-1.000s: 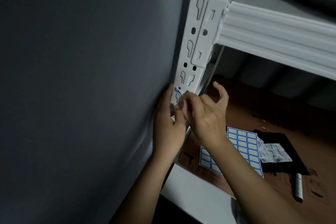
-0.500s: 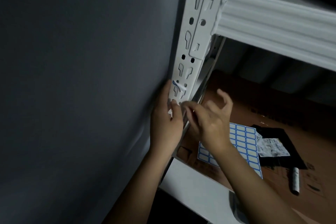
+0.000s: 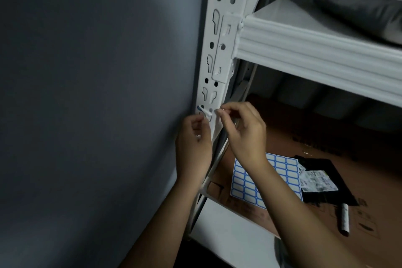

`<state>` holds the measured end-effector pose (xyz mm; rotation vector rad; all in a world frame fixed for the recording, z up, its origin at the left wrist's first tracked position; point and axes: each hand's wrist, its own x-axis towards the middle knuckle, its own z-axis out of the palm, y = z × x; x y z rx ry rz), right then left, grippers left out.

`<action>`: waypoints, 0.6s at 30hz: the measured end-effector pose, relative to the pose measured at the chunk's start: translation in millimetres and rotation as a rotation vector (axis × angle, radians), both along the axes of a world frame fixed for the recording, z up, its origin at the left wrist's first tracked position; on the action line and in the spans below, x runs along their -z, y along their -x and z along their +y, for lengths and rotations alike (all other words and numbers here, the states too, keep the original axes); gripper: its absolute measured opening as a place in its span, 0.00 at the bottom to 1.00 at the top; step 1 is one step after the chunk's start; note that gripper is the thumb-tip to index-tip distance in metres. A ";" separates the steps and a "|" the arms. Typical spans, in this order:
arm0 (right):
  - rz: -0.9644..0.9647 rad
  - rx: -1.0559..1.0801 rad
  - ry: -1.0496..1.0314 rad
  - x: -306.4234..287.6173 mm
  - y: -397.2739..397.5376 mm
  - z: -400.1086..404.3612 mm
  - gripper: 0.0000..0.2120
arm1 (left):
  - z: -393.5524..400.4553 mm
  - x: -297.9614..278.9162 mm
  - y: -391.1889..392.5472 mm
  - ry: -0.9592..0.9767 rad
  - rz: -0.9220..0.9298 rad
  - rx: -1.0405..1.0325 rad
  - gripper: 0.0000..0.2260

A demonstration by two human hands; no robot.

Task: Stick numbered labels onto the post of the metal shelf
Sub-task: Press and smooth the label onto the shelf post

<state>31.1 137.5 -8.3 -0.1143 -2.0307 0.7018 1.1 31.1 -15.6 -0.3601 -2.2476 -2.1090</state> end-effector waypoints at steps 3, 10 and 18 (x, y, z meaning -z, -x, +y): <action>-0.002 -0.042 0.098 -0.6 0.3 0.2 0.04 | 2.9 0.5 4.7 -0.049 -0.088 -0.004 0.02; -0.052 -0.103 0.133 0.4 -0.7 1.0 0.03 | 3.5 -0.1 8.5 -0.157 -0.189 0.039 0.06; -0.042 -0.159 0.194 3.3 2.5 2.5 0.03 | 5.9 -1.6 7.1 -0.195 -0.213 0.065 0.04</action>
